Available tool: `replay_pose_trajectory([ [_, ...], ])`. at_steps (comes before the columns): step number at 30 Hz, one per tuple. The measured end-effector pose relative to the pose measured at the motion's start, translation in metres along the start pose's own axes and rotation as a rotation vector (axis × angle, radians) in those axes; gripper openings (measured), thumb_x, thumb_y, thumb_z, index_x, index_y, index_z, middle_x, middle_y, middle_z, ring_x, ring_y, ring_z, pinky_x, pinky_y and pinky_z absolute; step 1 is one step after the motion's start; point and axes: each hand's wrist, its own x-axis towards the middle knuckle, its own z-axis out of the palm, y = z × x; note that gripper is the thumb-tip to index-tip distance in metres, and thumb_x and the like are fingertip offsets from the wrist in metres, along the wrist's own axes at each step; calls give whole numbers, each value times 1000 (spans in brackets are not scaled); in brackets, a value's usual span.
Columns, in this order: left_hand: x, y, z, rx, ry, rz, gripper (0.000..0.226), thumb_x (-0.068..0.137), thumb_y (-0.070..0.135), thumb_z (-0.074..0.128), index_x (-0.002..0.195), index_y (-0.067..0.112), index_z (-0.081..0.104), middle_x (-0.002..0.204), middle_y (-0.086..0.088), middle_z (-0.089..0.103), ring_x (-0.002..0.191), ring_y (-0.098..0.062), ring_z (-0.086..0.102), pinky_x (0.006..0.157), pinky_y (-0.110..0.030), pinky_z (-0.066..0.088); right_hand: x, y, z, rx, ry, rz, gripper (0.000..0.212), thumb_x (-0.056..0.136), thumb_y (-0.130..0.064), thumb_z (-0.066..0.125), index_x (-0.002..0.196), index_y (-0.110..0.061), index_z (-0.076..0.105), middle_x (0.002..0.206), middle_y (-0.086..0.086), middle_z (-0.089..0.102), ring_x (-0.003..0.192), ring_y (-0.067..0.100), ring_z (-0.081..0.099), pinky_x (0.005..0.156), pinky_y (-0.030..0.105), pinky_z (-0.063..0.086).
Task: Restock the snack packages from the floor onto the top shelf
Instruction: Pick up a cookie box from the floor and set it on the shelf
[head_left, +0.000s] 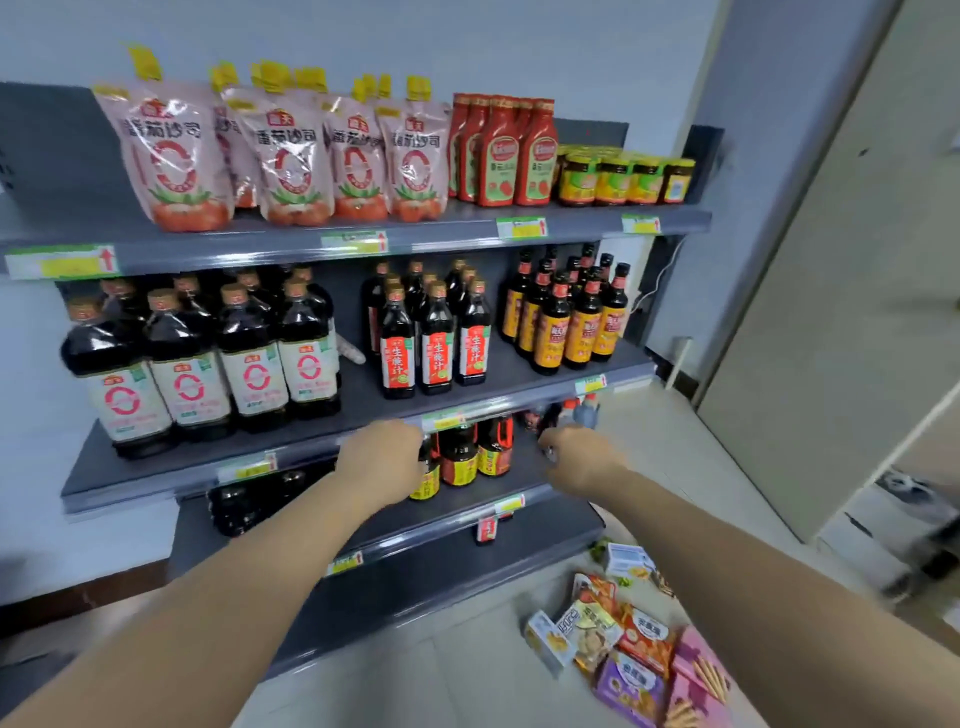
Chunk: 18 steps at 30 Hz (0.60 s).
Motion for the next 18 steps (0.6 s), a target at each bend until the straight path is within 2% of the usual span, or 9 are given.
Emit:
replay_pose_trajectory([
  [3, 33, 42, 15, -5, -29, 123, 23, 93, 31, 53, 103, 12, 62, 108, -7, 62, 100, -27, 59, 65, -32, 42, -6, 48, 9, 8, -17, 108, 37, 90, -24, 56, 126, -16, 55, 128, 11, 55, 116, 32, 54, 93, 38, 49],
  [6, 66, 83, 29, -17, -65, 229, 20, 93, 31, 54, 89, 12, 56, 105, -8, 61, 97, -28, 59, 67, -34, 46, -12, 93, 16, 29, -31, 253, 35, 91, -25, 56, 124, -16, 56, 127, 9, 54, 115, 31, 54, 94, 39, 49],
  [9, 98, 125, 46, -14, -94, 333, 22, 93, 33, 52, 95, 11, 57, 109, -7, 60, 100, -28, 58, 69, -33, 46, -19, 136, 28, 46, -20, 380, 39, 91, -27, 56, 129, -20, 53, 129, 8, 53, 115, 30, 54, 89, 37, 50],
  [13, 132, 183, 72, 8, -127, 451, 31, 94, 36, 52, 115, 13, 60, 119, -7, 58, 110, -28, 57, 75, -34, 45, -30, 187, 46, 68, -26, 531, 35, 92, -28, 56, 126, -20, 56, 127, 6, 56, 113, 27, 55, 85, 35, 51],
  [18, 169, 259, 106, 19, -226, 545, 29, 94, 31, 52, 113, 12, 60, 118, -6, 60, 108, -27, 58, 72, -32, 45, -34, 253, 67, 117, -85, 653, 34, 91, -27, 58, 125, -20, 56, 126, 6, 58, 112, 25, 57, 84, 34, 50],
])
